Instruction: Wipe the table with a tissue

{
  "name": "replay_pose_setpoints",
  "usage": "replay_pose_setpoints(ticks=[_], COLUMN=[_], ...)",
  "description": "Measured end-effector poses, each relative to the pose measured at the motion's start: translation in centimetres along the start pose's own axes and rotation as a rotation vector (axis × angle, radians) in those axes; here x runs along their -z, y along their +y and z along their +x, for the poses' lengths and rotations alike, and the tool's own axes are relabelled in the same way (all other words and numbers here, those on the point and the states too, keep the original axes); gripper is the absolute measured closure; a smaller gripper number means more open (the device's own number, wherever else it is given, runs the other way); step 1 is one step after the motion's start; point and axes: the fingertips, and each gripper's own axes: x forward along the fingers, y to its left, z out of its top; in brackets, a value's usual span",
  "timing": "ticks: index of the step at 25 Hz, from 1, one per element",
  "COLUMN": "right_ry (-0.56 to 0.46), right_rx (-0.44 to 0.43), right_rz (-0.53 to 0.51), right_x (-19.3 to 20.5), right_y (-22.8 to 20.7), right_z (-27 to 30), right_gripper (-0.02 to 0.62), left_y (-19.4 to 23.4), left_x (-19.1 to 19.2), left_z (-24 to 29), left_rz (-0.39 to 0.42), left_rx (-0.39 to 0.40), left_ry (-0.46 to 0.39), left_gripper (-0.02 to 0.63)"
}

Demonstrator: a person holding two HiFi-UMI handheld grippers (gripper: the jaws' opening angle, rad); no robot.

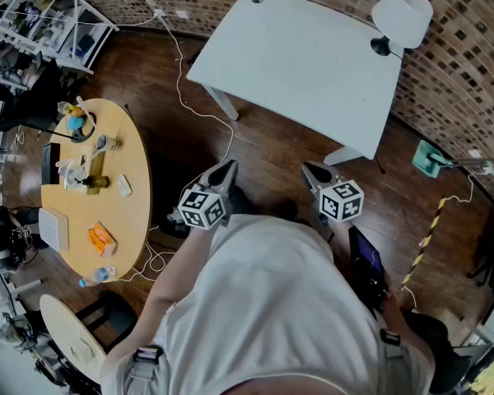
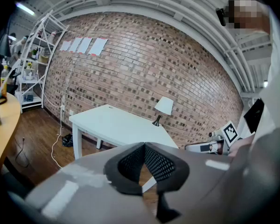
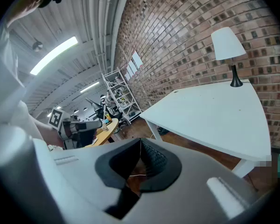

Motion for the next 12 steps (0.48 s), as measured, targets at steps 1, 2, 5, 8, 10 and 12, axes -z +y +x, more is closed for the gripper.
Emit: replay_pose_setpoints(ticks=[1,2,5,8,10,12], right_ry=[0.009,0.017,0.018,0.025,0.042,0.042], right_rx=[0.001,0.001,0.003,0.001,0.004,-0.008], right_rz=[-0.006,-0.01,-0.003,-0.028,-0.058,-0.077], right_x=[0.1,0.1,-0.3,-1.3,-1.9,-2.8], right_y=[0.4,0.8,2.7,4.0,4.9,6.4], right_z=[0.6,1.3,3.4,5.1,6.8,8.6], right_gripper=[0.586,0.586,0.586,0.586,0.586,0.586], left_y=[0.7,1.4,3.4,4.3,5.6,7.4], left_x=[0.1,0.1,-1.2,-3.0,-4.0,-4.8], left_z=[0.0,0.0,0.0,0.4,0.3,-0.6], left_rz=[0.0,0.001,0.018,0.032,0.03,0.021], left_rx=[0.005,0.01,0.03,0.071,0.082,0.084], left_ry=[0.005,0.009,0.01,-0.014,-0.03,-0.043], left_gripper=[0.601,0.601,0.601,0.601,0.601,0.601])
